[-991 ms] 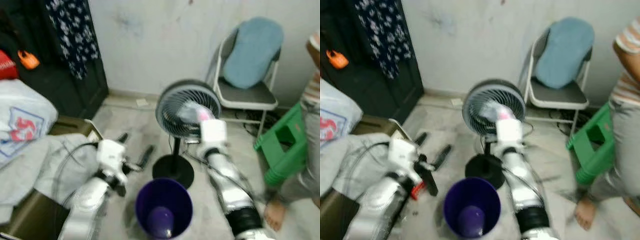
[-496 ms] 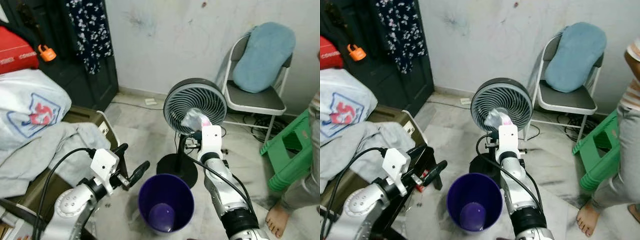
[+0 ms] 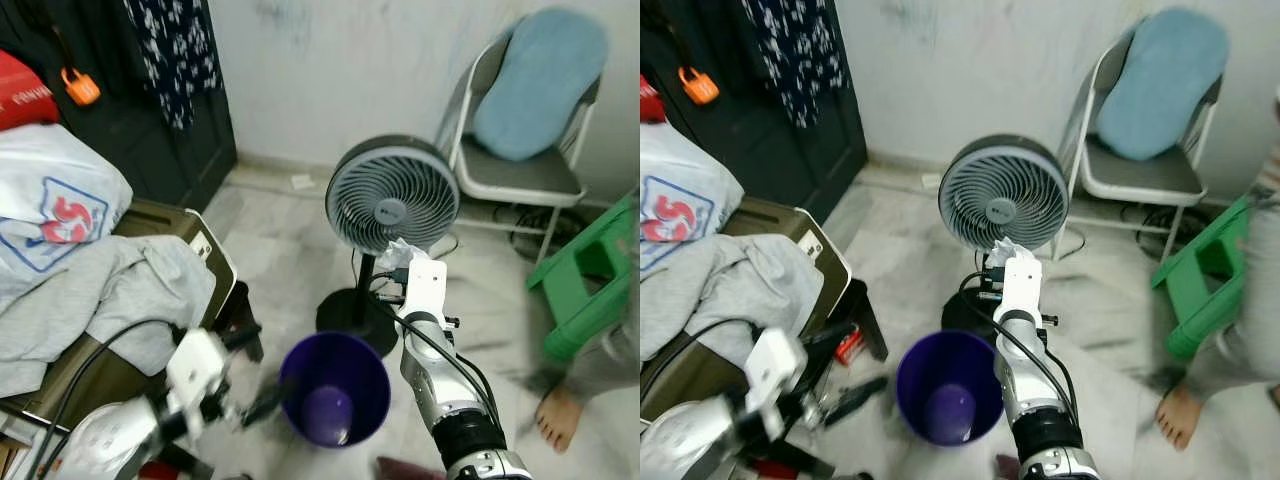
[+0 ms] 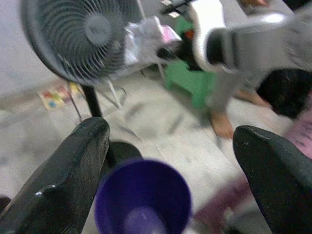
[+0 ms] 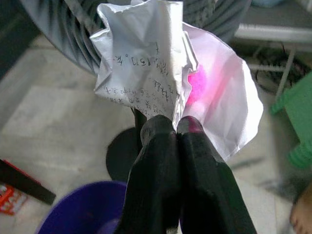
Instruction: Clean up the room
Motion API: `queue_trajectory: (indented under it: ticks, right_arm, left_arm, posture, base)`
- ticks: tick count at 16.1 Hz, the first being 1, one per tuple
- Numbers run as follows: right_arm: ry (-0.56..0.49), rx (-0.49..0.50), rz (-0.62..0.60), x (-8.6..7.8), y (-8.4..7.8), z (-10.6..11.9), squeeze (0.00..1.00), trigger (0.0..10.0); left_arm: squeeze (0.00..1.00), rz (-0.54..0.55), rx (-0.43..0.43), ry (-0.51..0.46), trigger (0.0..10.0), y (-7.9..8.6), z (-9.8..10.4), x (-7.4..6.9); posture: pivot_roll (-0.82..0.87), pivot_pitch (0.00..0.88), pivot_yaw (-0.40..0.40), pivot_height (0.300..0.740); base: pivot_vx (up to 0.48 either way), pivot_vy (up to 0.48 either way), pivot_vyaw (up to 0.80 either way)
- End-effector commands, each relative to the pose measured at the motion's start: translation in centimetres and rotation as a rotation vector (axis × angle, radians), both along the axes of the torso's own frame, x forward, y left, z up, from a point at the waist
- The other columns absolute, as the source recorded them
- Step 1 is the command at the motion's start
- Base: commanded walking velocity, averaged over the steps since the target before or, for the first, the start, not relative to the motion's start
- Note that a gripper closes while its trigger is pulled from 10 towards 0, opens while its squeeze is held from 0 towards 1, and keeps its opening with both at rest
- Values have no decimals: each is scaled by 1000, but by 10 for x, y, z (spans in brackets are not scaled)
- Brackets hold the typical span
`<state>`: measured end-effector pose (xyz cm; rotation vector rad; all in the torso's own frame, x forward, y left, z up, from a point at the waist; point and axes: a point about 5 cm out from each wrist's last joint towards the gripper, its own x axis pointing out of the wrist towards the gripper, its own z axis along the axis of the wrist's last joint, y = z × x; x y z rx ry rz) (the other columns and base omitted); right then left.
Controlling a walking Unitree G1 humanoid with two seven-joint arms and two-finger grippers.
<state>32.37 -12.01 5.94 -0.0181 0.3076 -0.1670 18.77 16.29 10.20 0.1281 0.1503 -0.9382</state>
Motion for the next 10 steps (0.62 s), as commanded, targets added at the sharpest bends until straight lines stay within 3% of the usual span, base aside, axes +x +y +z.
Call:
queue_trajectory:
  ticks: [1, 7, 10]
  right_arm:
    - [40, 13, -6, 1, 3, -5, 0, 10000]
    - [69, 37, 26, 12, 21, -5, 0, 10000]
    - [141, 107, 43, 8, 36, -16, 0, 10000]
  left_arm:
    - [0, -34, 11, 5, 10000, 1, 5, -4]
    - [0, -36, 11, 30, 10000, 2, 20, -18]
    - [0, -47, 18, 59, 10000, 2, 23, -24]
  posture:
    - [142, 244, 19, 740]
    - [193, 321, 56, 740]
    - [210, 342, 70, 740]
  base:
    - [0, 0, 0]
    - [0, 0, 96]
    - [0, 0, 0]
